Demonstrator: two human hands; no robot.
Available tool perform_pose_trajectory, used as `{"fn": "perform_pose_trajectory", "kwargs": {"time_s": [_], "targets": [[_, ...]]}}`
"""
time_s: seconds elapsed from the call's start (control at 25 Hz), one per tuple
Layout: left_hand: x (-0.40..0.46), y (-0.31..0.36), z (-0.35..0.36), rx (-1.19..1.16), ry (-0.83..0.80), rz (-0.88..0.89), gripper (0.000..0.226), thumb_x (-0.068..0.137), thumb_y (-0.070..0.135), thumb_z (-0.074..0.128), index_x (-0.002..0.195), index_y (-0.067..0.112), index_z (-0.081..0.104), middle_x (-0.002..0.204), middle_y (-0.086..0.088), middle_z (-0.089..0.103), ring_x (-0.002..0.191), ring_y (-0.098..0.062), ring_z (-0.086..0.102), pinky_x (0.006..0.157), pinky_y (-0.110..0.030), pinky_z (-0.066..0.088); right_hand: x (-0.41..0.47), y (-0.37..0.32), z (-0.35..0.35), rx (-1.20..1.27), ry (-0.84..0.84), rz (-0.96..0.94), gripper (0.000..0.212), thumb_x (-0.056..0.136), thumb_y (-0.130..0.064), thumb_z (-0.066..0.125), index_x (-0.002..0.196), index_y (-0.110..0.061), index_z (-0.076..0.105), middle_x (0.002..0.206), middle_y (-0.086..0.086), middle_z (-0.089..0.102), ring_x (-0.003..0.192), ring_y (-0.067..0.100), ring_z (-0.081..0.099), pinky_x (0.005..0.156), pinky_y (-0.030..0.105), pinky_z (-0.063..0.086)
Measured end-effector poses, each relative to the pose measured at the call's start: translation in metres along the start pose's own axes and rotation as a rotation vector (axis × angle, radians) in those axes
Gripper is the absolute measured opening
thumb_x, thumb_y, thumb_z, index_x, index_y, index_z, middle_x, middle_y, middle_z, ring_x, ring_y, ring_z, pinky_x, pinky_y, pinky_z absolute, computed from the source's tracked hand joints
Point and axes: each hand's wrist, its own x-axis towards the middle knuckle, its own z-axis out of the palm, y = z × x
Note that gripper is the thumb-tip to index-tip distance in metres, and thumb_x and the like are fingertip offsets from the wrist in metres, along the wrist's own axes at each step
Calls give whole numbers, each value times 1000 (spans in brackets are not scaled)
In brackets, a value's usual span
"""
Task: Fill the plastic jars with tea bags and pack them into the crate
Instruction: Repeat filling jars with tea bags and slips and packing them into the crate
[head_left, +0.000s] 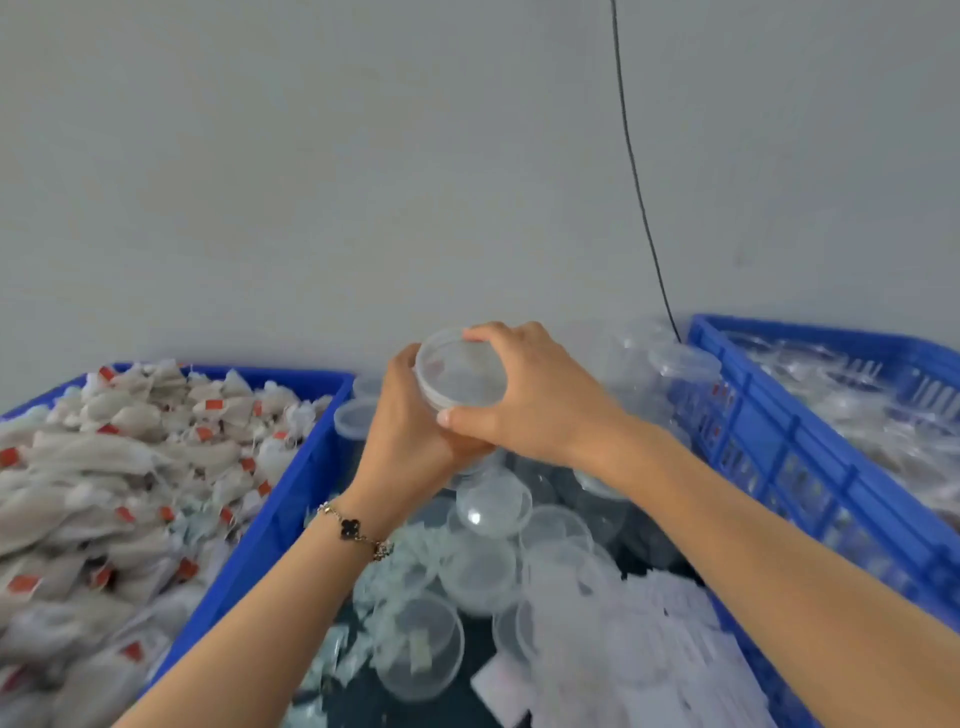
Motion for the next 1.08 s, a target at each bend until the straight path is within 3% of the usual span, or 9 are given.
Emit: {"fn": "perform_pose_trajectory", "kwargs": {"time_s": [0.16, 0.28, 0.4, 0.56, 0.64, 0.72, 0.84, 0.96, 1.08], "targets": [[-89, -3, 5, 67, 21, -75, 81, 41, 51, 77, 108, 38, 32, 106, 18, 53, 92, 12, 55, 68, -13, 50, -78, -6, 6, 11, -135, 3, 80, 52, -68, 61, 125, -41, 43, 110, -14, 39, 101, 4, 45, 80, 21, 38], [-132, -17, 12, 125, -55, -144, 75, 38, 57, 71, 99, 43, 29, 105, 17, 53, 90, 11, 56, 65, -10, 46, -116, 2, 23, -12, -265, 69, 82, 53, -68, 60, 127, -38, 41, 118, -11, 39, 104, 9, 49, 84, 27, 45], [-174, -35, 22, 115, -78, -205, 82, 40, 55, 73, 106, 36, 28, 104, 18, 52, 91, 13, 54, 65, -7, 44, -142, 10, 40, -130, -431, 130, 79, 60, -65, 62, 129, -37, 37, 128, -8, 39, 103, 14, 51, 81, 33, 46], [-203, -53, 30, 163, -82, -242, 88, 45, 51, 81, 116, 24, 38, 106, 26, 42, 92, 5, 54, 70, -10, 43, -157, 5, 63, -344, -368, 75, 79, 66, -81, 43, 126, -30, 42, 124, -2, 53, 111, 22, 51, 77, 36, 40], [-211, -60, 29, 153, -99, -255, 82, 48, 45, 86, 115, 33, 39, 110, 21, 43, 98, -4, 56, 76, -16, 47, -155, -2, 73, -435, -334, 64, 80, 66, -85, 40, 119, -24, 47, 107, 0, 59, 102, 27, 54, 67, 34, 39], [-215, -60, 26, 126, -97, -263, 77, 45, 51, 80, 106, 50, 33, 113, 9, 48, 100, -10, 58, 77, -25, 51, -153, -11, 82, -507, -321, 53, 67, 69, -83, 42, 90, -20, 50, 74, -4, 51, 75, 23, 51, 51, 28, 27], [-216, -59, 25, 110, -67, -311, 74, 39, 58, 71, 100, 50, 30, 113, 8, 50, 97, -8, 59, 73, -31, 53, -148, -17, 89, -511, -311, 15, 55, 71, -74, 48, 66, -20, 40, 57, -5, 37, 59, 20, 41, 45, 27, 17], [-216, -61, 23, 98, -57, -308, 74, 41, 59, 73, 101, 62, 29, 107, 14, 56, 93, 0, 58, 69, -22, 50, -147, -11, 86, -498, -347, -8, 61, 69, -73, 50, 99, -20, 60, 71, -2, 55, 77, 25, 54, 52, 27, 30], [-218, -67, 21, 115, -85, -278, 75, 45, 58, 76, 103, 66, 30, 107, 18, 58, 95, 3, 59, 71, -15, 46, -149, -1, 80, -414, -467, -57, 78, 68, -65, 58, 136, -31, 43, 105, -3, 61, 105, 22, 52, 79, 34, 47]]}}
